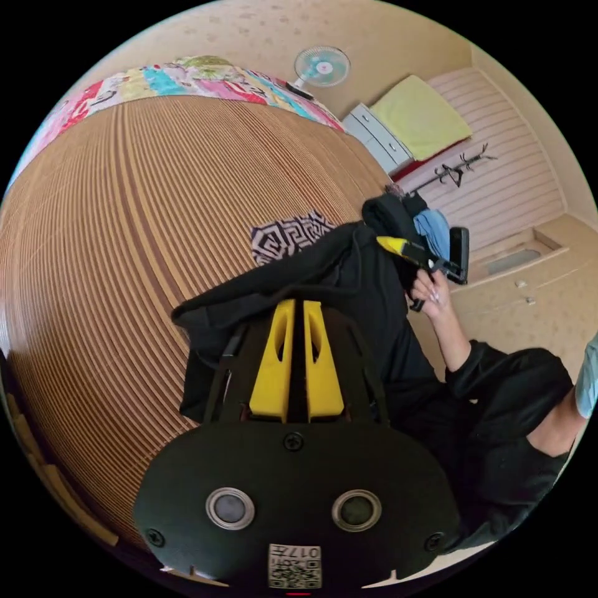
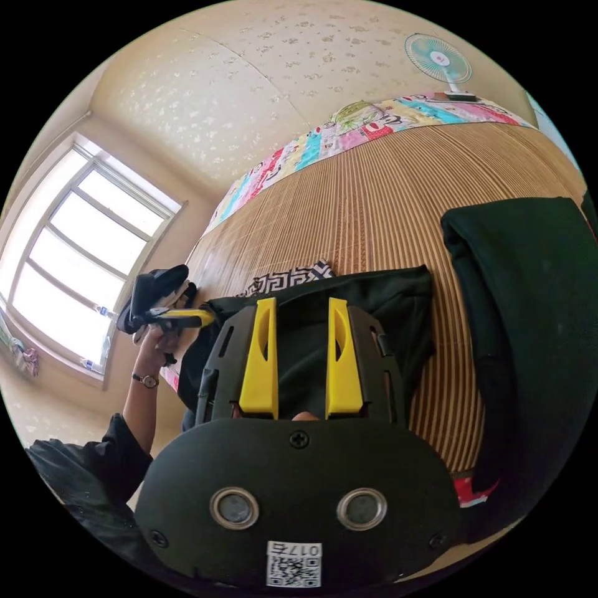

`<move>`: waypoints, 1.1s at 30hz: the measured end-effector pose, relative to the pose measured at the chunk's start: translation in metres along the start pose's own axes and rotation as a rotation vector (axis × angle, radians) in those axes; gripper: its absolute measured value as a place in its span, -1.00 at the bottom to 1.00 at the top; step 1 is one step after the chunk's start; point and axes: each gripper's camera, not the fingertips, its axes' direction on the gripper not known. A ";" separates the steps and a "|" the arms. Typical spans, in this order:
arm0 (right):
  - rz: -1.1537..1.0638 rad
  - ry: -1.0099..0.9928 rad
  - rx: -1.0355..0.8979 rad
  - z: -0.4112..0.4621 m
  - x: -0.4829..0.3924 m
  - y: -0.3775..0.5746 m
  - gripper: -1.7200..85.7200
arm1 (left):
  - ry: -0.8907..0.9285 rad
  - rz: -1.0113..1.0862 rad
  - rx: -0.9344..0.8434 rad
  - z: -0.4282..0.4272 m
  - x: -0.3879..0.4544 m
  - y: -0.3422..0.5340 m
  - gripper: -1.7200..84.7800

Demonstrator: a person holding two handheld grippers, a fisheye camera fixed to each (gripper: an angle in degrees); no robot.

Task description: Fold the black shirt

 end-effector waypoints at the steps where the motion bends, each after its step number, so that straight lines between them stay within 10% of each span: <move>1: 0.002 0.042 0.000 -0.004 0.000 0.006 -0.68 | 0.017 -0.068 0.094 -0.007 -0.012 0.002 -0.84; 9: 0.004 0.204 -0.015 -0.029 0.004 0.037 -0.68 | -0.031 -0.329 0.402 -0.030 -0.044 0.072 -0.76; 33: 0.075 0.395 0.005 -0.032 -0.006 -0.017 -0.88 | 0.016 -0.331 0.498 -0.011 -0.056 0.134 -0.85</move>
